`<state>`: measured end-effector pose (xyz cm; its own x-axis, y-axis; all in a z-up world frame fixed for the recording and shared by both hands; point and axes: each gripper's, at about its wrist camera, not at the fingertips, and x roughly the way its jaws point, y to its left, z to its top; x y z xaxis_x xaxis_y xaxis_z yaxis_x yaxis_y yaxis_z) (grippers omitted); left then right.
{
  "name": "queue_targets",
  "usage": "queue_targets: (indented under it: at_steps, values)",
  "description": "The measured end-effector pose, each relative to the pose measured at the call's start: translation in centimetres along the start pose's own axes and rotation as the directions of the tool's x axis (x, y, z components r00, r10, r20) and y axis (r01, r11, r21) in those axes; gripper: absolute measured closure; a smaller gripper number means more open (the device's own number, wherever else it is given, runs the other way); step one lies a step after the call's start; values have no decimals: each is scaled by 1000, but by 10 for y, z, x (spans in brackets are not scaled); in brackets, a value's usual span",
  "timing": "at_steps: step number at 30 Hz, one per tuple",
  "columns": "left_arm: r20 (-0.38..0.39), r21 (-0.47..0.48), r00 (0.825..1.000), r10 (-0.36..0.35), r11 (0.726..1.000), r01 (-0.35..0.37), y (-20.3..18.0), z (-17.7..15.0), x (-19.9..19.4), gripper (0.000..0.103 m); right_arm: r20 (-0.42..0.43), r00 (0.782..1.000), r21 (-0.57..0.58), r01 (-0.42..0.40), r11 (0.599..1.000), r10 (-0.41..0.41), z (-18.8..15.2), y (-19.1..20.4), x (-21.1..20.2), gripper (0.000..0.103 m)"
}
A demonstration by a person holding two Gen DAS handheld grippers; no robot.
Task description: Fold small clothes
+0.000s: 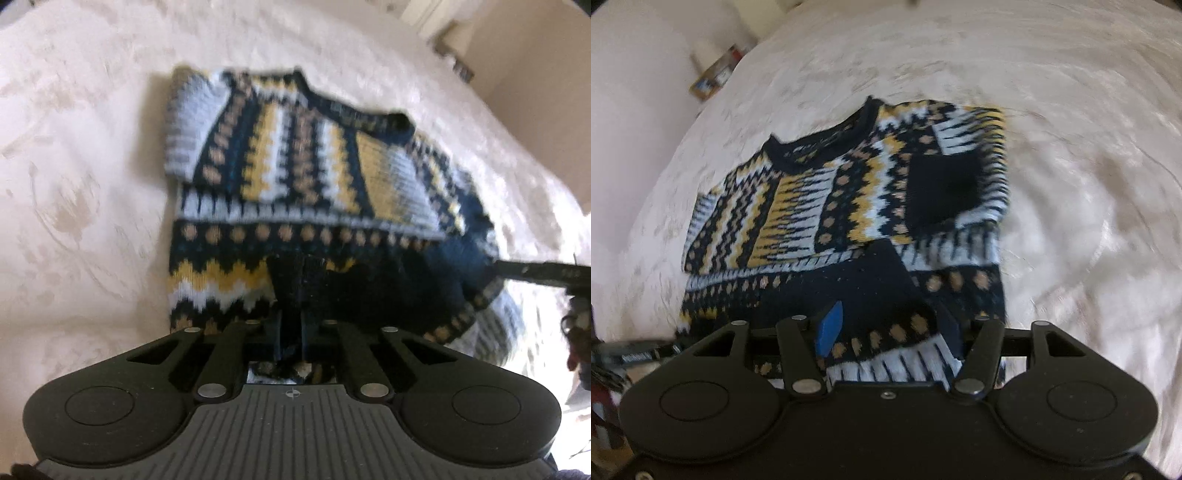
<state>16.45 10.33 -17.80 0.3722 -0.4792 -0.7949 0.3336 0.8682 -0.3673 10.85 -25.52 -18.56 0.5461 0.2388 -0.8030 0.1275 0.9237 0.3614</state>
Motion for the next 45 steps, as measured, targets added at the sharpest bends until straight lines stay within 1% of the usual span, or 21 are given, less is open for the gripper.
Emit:
queue_targets:
  at_steps: [2,4,8,10,11,12,13,14,16,19,22,25,27,29,32,34,35,38,42,44,45]
  values:
    - [41,-6,999,24,1000,-23,-5,3,-9,95,-12,1000,-26,-14,1000,14,4,1,5,40]
    - [63,-30,998,31,999,-29,-7,6,-13,95,-27,999,-35,-32,999,31,6,-1,12,38]
    - [83,-23,995,60,998,-58,-13,13,-14,95,-57,997,-62,-49,997,45,11,-2,25,37]
    - [90,-20,993,74,997,-73,-16,14,-13,95,-66,995,-63,-74,995,70,12,-3,28,37]
    - [93,-22,992,80,997,-78,-17,15,-12,95,-77,994,-69,-79,995,73,12,-2,30,42]
    - [97,-26,992,84,996,-82,-18,15,-13,95,-92,993,-78,-76,994,69,12,-1,31,63]
    - [100,-29,991,88,996,-85,-19,15,-13,95,-101,993,-89,-67,994,57,12,0,32,80]
    - [106,-30,990,91,996,-88,-20,15,-15,95,-100,993,-94,-70,993,60,11,1,29,88]
    - [126,-25,988,93,996,-91,-23,14,-22,95,-70,993,-85,-97,992,91,8,3,18,89]
    - [169,11,981,91,996,-94,-32,17,-39,95,0,991,-84,-131,988,131,4,8,-8,89]
    - [225,43,971,75,995,-87,-41,31,-55,95,69,987,-89,-140,986,147,8,13,-32,89]
    - [284,63,958,45,996,-66,-47,57,-61,95,142,980,-74,-132,989,141,24,13,-46,89]
    - [316,77,948,30,995,-57,-49,79,-59,95,189,972,-52,-131,990,139,41,11,-49,89]
    - [337,90,941,13,995,-46,-51,104,-50,95,222,966,-26,-131,991,133,58,9,-46,89]
    - [349,111,937,1,993,-43,-52,135,-30,95,250,961,-2,-122,992,119,86,4,-31,89]
    - [339,109,941,14,993,-54,-50,154,-9,95,251,963,7,-106,994,101,104,2,-16,89]
    - [327,104,945,21,993,-57,-49,162,1,95,249,964,14,-96,995,90,112,0,-8,89]
    - [286,90,956,57,992,-86,-45,177,31,95,226,972,45,-70,997,59,134,-6,19,89]
    - [216,78,969,123,987,-142,-38,183,66,94,165,986,49,-16,999,7,153,-13,53,89]
    - [164,73,974,159,982,-173,-34,185,85,92,138,990,41,12,999,-18,154,-17,63,89]
    - [149,69,973,176,980,-188,-31,185,89,91,122,992,40,24,999,-29,154,-20,68,89]
